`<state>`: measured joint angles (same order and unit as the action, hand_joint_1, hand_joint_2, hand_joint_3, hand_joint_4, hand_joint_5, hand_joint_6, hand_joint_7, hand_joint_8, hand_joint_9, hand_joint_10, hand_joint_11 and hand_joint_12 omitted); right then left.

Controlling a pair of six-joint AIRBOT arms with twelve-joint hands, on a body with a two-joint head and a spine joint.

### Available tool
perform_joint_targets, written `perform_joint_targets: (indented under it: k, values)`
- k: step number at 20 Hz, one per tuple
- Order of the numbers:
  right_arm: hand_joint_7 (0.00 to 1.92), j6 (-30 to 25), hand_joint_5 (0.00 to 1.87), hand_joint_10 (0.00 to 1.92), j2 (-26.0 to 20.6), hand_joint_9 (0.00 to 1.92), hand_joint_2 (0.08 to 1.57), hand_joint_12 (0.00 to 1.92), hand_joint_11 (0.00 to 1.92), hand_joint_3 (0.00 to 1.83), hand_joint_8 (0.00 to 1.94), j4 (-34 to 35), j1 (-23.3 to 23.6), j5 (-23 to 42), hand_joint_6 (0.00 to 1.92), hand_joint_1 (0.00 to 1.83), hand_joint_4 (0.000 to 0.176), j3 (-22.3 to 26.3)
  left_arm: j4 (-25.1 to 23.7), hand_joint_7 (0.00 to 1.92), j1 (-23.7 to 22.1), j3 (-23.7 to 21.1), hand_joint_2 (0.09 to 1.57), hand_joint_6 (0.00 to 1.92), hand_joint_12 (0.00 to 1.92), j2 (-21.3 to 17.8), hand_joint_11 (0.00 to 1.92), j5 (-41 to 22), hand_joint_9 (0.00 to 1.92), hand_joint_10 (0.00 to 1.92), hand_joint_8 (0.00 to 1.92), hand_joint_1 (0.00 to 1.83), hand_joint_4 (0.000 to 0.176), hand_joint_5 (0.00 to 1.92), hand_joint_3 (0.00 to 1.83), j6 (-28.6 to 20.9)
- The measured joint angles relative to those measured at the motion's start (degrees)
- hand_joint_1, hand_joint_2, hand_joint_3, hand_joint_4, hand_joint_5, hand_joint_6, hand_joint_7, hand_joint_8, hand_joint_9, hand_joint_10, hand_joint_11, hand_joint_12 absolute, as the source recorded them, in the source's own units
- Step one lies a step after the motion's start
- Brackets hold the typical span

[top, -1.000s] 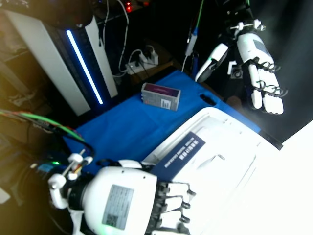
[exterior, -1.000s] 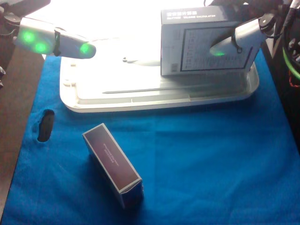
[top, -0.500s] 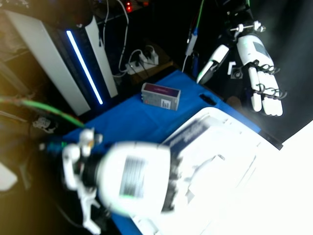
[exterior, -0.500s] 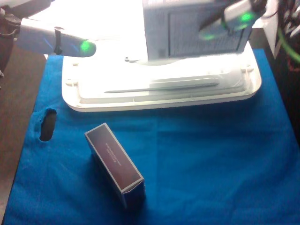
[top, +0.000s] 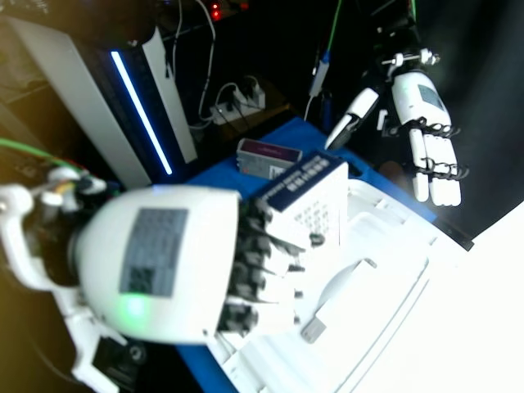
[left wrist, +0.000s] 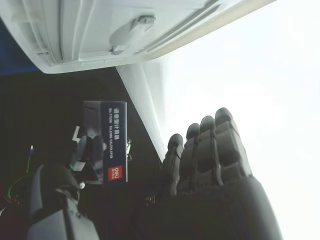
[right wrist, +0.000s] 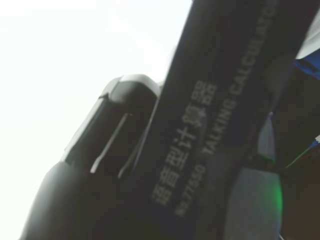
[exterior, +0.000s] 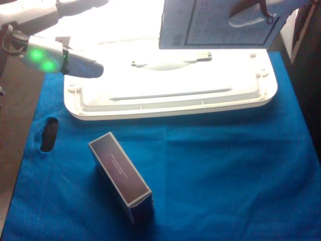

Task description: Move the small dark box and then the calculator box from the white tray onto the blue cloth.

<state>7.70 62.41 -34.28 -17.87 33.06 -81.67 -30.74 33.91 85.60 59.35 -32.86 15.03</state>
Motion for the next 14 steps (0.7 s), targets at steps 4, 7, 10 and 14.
perform_joint_targets:
  k: [4, 7, 10, 14]
  values:
    - [1.26, 0.0, 0.93, 1.49, -2.4, 1.23, 1.14, 1.87, 1.19, 0.0, 0.76, -1.8, 0.0, 0.9, 1.04, 1.15, 0.0, 2.9, 4.0, 0.01, 1.3, 0.5, 0.84, 0.0, 0.03, 0.2, 0.0, 0.1, 0.01, 0.0, 0.0, 0.5, 0.106, 0.0, 0.0, 3.5]
    - [1.22, 0.0, 0.99, 1.63, -3.8, 1.16, 1.11, 1.92, 1.17, 0.0, 0.86, -2.4, -0.1, 1.0, 0.95, 1.16, 0.0, 4.5, 5.4, 0.0, 1.4, 1.0, 0.82, 0.0, 0.0, 0.2, 0.0, 0.3, 0.0, 0.0, 0.0, 0.52, 0.113, 0.0, 0.0, 3.7]
    - [1.27, 0.0, 0.98, 1.49, -4.7, 1.1, 1.12, 1.92, 1.03, 0.0, 0.59, -4.3, -0.7, 1.4, 0.96, 1.16, 0.0, 7.0, 6.5, 0.02, 1.4, 1.1, 0.81, 0.0, 0.01, 0.2, 0.01, 0.3, 0.01, 0.0, 0.01, 0.52, 0.12, 0.0, 0.0, 4.5]
    - [1.24, 0.0, 1.02, 1.45, -5.0, 1.15, 1.1, 1.87, 1.04, 0.0, 0.73, -4.8, -3.2, 2.5, 0.9, 1.17, 0.0, 8.9, 8.1, 0.04, 1.4, 1.8, 0.84, 0.0, 0.01, 0.2, 0.01, 0.6, 0.0, 0.0, 0.01, 0.54, 0.089, 0.0, 0.0, 4.9]
